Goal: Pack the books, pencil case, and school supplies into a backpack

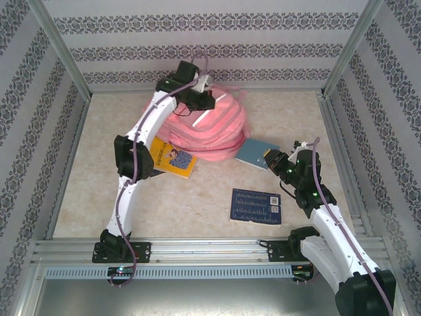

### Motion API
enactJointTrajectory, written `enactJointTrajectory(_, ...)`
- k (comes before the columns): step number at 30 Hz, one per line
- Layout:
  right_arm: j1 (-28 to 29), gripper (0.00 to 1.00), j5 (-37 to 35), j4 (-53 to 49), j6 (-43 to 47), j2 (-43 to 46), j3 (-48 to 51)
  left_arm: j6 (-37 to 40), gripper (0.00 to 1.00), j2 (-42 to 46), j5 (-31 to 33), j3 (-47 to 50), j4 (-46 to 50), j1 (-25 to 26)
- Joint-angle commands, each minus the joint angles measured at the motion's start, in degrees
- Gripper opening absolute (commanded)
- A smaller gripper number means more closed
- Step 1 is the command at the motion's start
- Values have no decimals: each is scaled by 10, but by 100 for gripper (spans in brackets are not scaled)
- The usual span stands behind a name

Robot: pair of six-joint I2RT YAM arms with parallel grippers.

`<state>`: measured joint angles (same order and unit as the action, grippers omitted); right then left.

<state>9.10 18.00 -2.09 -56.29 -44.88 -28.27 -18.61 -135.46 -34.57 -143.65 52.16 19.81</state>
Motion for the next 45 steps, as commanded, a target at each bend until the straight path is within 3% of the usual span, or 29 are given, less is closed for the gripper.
enactJointTrajectory(1,-6,0,-7,71,-42,-25,-30,-45,0,64,-74,-37,-25,-20)
enactJointTrajectory(10,27,0,-7,247,-122,-170,-57,-90,0,64,-162,-40,-99,-28)
enactJointTrajectory(19,65,0,-50,393,-181,-350,-121,-121,0,68,-203,-32,-141,-24)
enactJointTrajectory(25,84,0,-69,284,-145,-427,-194,-124,0,67,-207,-29,-145,-23)
enactJointTrajectory(31,101,0,-78,287,-135,-456,-179,-139,0,63,-215,-26,-163,-23)
enactJointTrajectory(37,124,0,-63,294,-115,-539,-231,-148,0,53,-222,-24,-173,-23)
enactJointTrajectory(39,127,9,-28,313,-113,-581,-259,-148,0,49,-223,-20,-173,-22)
enactJointTrajectory(41,127,25,15,320,-98,-610,-287,-146,0,43,-218,-14,-172,-22)
enactJointTrajectory(43,128,45,13,291,-70,-595,-286,-146,0,36,-215,-8,-172,-21)
enactJointTrajectory(45,127,57,-22,246,-35,-548,-260,-143,0,27,-210,-7,-169,-22)
